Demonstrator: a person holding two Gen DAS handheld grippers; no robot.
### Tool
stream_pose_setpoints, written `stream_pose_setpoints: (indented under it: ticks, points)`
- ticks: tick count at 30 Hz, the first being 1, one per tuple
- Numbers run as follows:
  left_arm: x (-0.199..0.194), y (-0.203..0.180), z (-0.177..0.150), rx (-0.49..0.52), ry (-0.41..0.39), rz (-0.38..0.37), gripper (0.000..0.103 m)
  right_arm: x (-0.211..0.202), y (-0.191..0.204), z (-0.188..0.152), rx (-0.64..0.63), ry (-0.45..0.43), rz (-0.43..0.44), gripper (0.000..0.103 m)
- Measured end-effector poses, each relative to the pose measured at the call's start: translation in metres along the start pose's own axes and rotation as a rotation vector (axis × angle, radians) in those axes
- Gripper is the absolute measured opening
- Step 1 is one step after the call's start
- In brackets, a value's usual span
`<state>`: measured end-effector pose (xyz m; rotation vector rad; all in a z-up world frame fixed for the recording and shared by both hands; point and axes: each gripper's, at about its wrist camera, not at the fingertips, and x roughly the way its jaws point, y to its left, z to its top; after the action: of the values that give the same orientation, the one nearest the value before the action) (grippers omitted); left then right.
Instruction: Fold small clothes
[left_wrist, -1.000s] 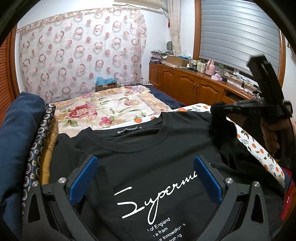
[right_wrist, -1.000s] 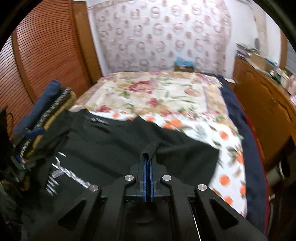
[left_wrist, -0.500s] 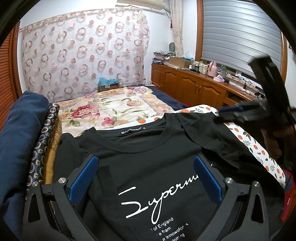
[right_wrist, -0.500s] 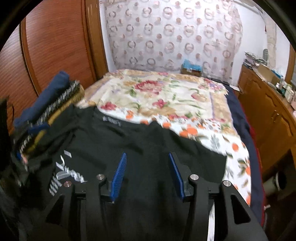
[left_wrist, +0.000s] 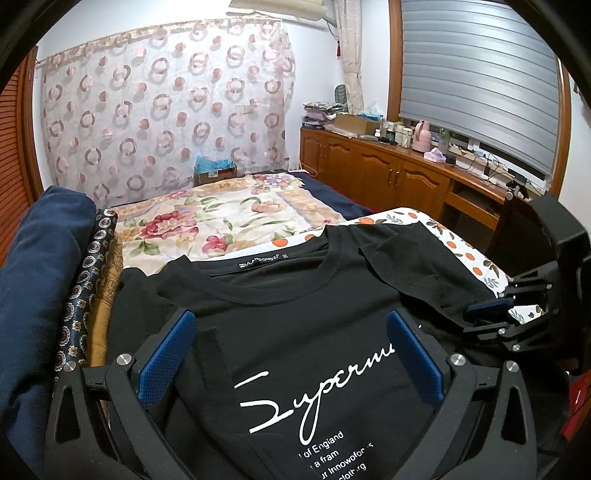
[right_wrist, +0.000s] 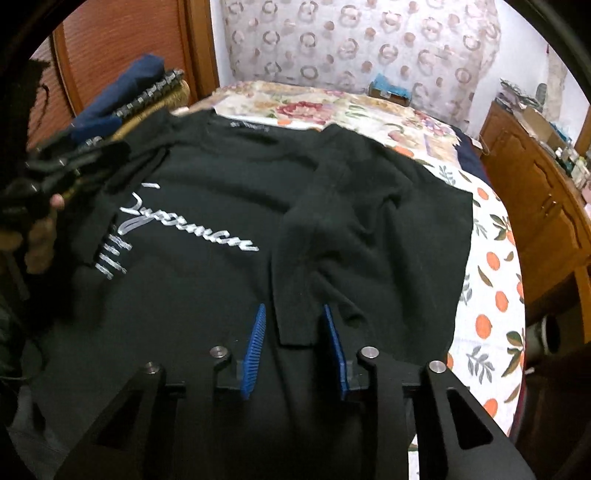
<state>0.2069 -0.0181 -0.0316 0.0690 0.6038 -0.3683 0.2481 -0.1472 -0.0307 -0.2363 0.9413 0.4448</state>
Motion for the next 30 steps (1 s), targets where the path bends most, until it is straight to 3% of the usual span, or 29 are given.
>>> stream_pose_setpoints:
  ticks: [2,5,9,16,21,27,28,30]
  points:
    - [-0.001,0.001,0.000,-0.002,-0.002,0.002,0.103,0.002,0.001,0.000,-0.009,0.004,-0.020,0.016]
    - [-0.003,0.002,0.002,-0.005,-0.004,0.006,0.103,0.002,0.004,0.001,-0.027,0.005,-0.014,0.005]
    - [-0.004,0.003,0.002,-0.006,-0.009,0.008,0.103,-0.007,0.008,0.006,-0.023,-0.030,0.018,0.002]
    - [-0.003,0.006,0.003,-0.008,-0.012,0.019,0.103,-0.018,0.014,0.015,0.015,-0.060,0.155,0.002]
    - [-0.003,0.006,0.003,-0.008,-0.011,0.018,0.103,-0.014,0.018,0.013,0.005,-0.062,0.148,0.002]
    - [-0.004,0.007,0.003,-0.009,-0.015,0.024,0.103,-0.014,0.007,0.015,0.027,-0.096,0.083,0.009]
    - [-0.004,0.008,0.003,-0.010,-0.017,0.023,0.103,-0.013,0.006,0.015,0.024,-0.103,0.072,0.013]
    - [-0.003,0.011,0.003,-0.013,-0.018,0.024,0.103,-0.010,0.002,0.017,0.016,-0.112,0.046,0.032]
